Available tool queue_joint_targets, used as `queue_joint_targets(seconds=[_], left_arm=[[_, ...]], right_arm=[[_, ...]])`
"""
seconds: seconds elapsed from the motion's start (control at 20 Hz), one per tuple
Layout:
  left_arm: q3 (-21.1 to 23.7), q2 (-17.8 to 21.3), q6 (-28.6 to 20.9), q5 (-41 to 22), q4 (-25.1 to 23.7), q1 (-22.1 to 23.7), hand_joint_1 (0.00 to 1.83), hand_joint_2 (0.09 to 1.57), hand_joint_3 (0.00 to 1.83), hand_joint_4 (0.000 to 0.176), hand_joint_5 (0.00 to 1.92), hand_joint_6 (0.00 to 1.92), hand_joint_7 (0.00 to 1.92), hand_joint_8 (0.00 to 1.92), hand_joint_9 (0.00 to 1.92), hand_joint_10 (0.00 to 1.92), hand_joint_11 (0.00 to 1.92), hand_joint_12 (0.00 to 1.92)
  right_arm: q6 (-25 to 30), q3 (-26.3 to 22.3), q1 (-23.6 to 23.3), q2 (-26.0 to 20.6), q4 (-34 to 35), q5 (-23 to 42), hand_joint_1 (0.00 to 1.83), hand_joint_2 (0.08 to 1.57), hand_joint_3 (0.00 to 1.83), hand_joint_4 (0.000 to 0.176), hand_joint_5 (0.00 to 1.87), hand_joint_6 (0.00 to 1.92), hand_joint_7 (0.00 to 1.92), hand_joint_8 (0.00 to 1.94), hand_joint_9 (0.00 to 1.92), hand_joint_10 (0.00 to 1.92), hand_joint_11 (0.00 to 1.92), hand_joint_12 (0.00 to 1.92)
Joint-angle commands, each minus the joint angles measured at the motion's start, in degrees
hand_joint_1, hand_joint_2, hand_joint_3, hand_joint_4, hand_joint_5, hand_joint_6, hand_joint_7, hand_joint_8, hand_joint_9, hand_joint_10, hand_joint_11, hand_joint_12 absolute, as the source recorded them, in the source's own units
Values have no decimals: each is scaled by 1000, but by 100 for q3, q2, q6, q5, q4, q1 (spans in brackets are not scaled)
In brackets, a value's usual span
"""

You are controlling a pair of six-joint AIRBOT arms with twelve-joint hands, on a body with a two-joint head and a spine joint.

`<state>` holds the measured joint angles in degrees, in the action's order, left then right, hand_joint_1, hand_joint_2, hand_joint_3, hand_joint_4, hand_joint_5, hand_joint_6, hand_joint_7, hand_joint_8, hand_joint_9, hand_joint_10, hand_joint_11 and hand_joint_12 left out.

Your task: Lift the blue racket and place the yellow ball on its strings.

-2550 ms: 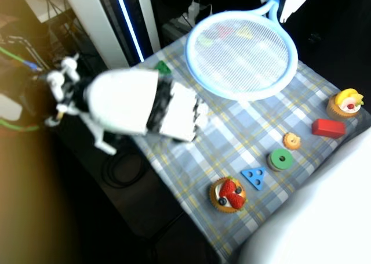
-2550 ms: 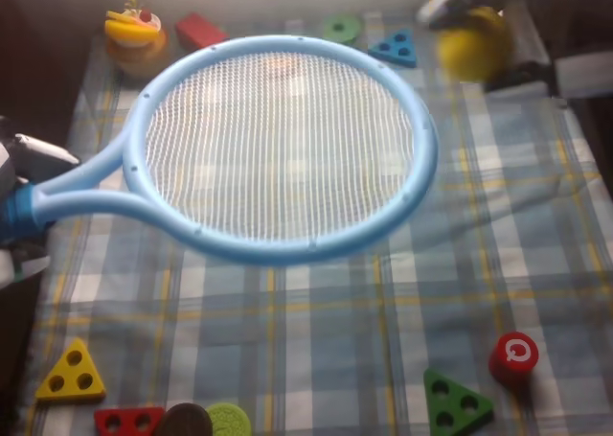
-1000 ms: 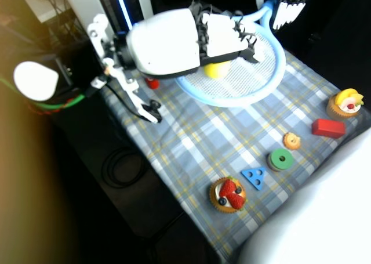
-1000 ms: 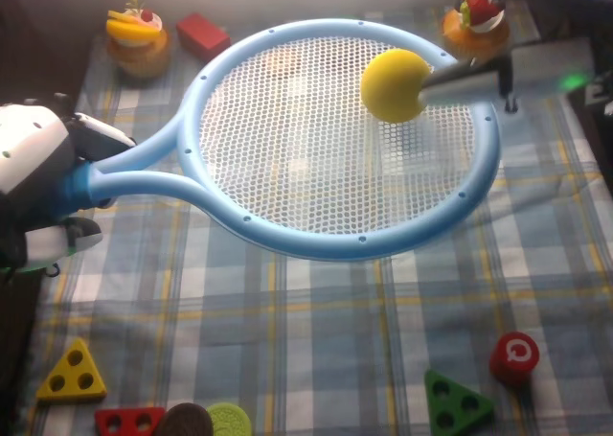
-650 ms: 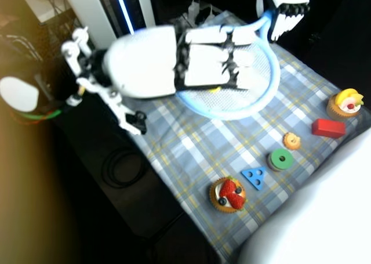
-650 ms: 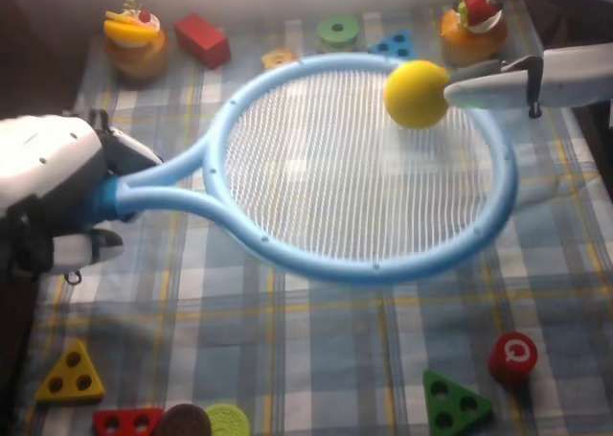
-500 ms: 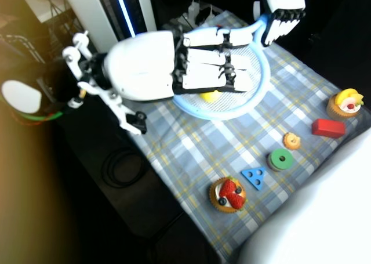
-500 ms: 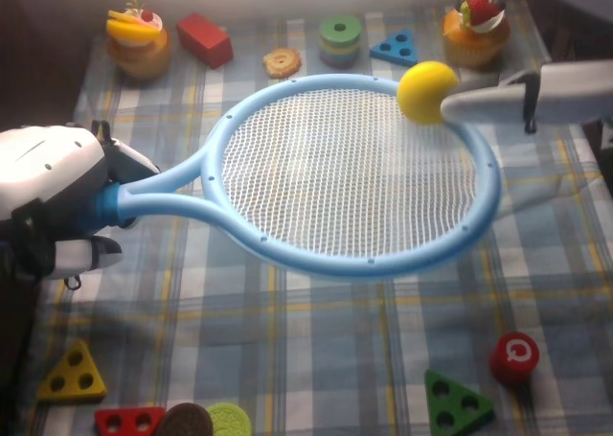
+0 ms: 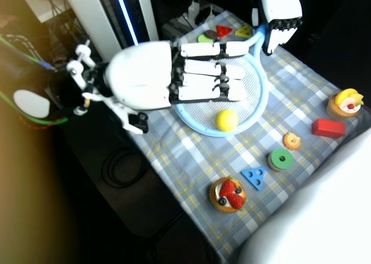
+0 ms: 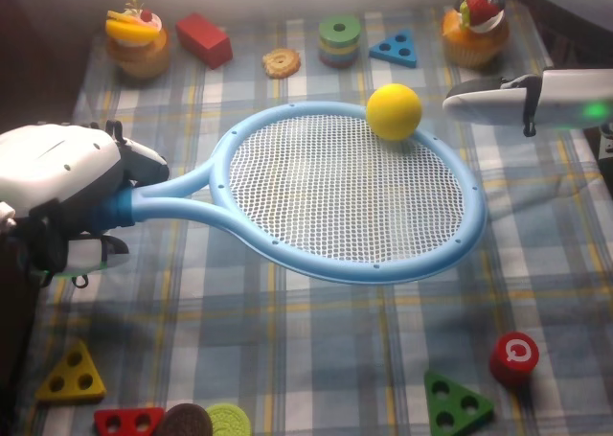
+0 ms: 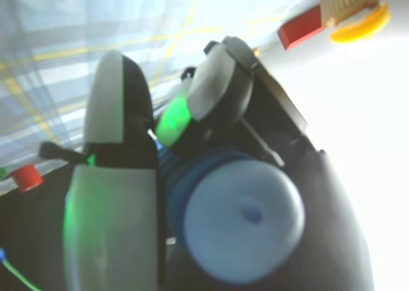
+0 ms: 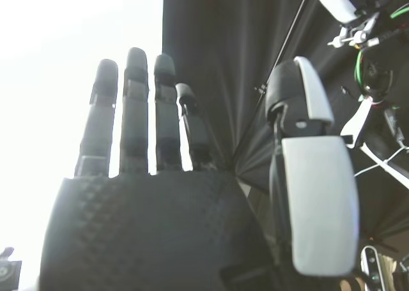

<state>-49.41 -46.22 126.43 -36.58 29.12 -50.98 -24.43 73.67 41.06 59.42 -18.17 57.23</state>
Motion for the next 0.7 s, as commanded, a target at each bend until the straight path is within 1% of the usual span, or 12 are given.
queue_joint_targets(seconds=[0.0, 0.05, 0.1, 0.15, 0.2, 0.25, 0.3, 0.4, 0.45, 0.55, 0.6, 0.65], left_arm=[[-48, -10, -5, -614, -97, 84, 1476, 1302, 6, 0, 716, 1921, 1122, 1921, 1454, 1921, 1453, 1921], [-61, -23, -3, -597, -80, 86, 1491, 1294, 1, 0, 779, 1921, 1162, 1921, 1485, 1921, 1442, 1921], [-92, -49, 8, -553, -57, 93, 1482, 1292, 0, 25, 819, 1921, 1245, 1921, 1525, 1921, 1485, 1921], [-106, -60, 20, -531, -41, 97, 1462, 1291, 0, 0, 754, 1921, 1247, 1921, 1539, 1921, 1531, 1921], [-121, -73, 53, -506, -3, 103, 1477, 1285, 0, 0, 791, 1921, 1260, 1921, 1543, 1921, 1542, 1921], [-146, -100, 131, -478, 84, 105, 1529, 1259, 0, 0, 755, 1921, 1192, 1921, 1499, 1921, 1429, 1921], [-147, -101, 133, -478, 87, 105, 1529, 1259, 0, 0, 755, 1921, 1192, 1921, 1499, 1921, 1429, 1921], [-173, -133, 215, -449, 218, 105, 1517, 1275, 6, 0, 730, 1921, 1113, 1921, 1433, 1921, 1420, 1921], [-196, -154, 259, -436, 304, 104, 1481, 1284, 5, 0, 669, 1921, 1046, 1921, 1371, 1921, 1358, 1921], [-259, -200, 297, -394, 446, 101, 1491, 1272, 0, 0, 745, 1921, 1165, 1921, 1443, 1921, 1456, 1921], [-296, -228, 333, -358, 536, 92, 1477, 1269, 0, 41, 746, 1921, 1213, 1921, 1467, 1921, 1473, 1921], [-321, -248, 366, -327, 602, 80, 1414, 1283, 1, 110, 767, 1921, 1249, 1921, 1475, 1921, 1478, 1921]], right_arm=[[-18, 18, -54, 17, 285, 688, 623, 1179, 8, 5, 123, 0, 413, 0, 401, 0, 112, 314], [-21, 24, -53, 26, 290, 697, 617, 1180, 7, 6, 121, 0, 406, 0, 390, 0, 122, 317], [-21, 31, -52, 39, 293, 706, 604, 1177, 5, 8, 131, 4, 419, 5, 402, 5, 137, 320], [-21, 31, -50, 40, 293, 707, 598, 1173, 2, 10, 138, 6, 438, 13, 411, 9, 121, 310], [-21, 31, -48, 36, 293, 708, 584, 1173, 2, 12, 140, 5, 445, 12, 414, 8, 123, 308], [-21, 29, -41, 25, 295, 708, 579, 1163, 0, 17, 142, 4, 459, 12, 414, 5, 137, 310], [-21, 29, -41, 24, 296, 708, 579, 1163, 0, 17, 142, 4, 459, 12, 414, 5, 137, 310], [-21, 23, -30, 9, 301, 708, 570, 1162, 0, 9, 136, 0, 457, 8, 419, 6, 142, 308], [-21, 20, -25, 4, 304, 708, 563, 1159, 0, 5, 137, 1, 463, 9, 428, 9, 162, 316], [-21, 13, -13, -7, 316, 708, 571, 1177, 5, 0, 131, 0, 453, 3, 426, 6, 142, 305], [-21, 9, -5, -13, 324, 708, 573, 1182, 6, 2, 124, 0, 437, 0, 413, 1, 132, 299], [-21, 8, 0, -17, 327, 708, 575, 1184, 6, 5, 123, 0, 429, 0, 409, 0, 132, 298]])
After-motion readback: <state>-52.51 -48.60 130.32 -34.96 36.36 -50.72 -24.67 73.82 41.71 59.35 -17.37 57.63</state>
